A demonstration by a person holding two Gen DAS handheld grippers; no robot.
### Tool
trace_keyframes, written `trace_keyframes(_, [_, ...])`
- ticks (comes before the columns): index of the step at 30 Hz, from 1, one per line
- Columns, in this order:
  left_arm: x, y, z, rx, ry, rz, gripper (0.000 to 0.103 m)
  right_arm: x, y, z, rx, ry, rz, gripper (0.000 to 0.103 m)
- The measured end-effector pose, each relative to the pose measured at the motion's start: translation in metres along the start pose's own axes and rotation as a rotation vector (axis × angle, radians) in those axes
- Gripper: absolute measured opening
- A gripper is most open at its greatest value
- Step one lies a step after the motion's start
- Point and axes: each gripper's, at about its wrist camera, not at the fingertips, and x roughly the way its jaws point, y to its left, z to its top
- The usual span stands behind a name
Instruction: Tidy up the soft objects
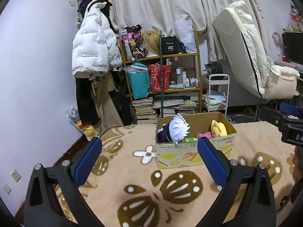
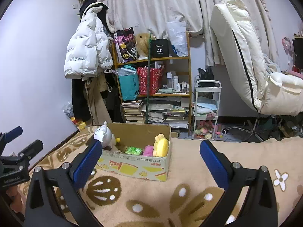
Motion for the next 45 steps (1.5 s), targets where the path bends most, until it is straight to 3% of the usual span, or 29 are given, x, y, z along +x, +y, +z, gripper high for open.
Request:
trace_keyframes(14, [-0.001,0.014,-0.007,-0.044,0.005,0.025,0.1,-0.01,-0.003,-0.009,-0.008,-0.008,-0.017,0.103])
trace_keyframes(27, [0.021,0.012,-0.011,-0.058,0.05,0.006,0.1,0.01,0.001,-0.014,-0.018,0.031,-0.025,0.103])
trace_keyframes(45, [0.021,0.012,-0.016,-0.053,0.068,0.018,0.1,0.013,0.0,-0.017,-0.02,0.04,-0.023,0.103])
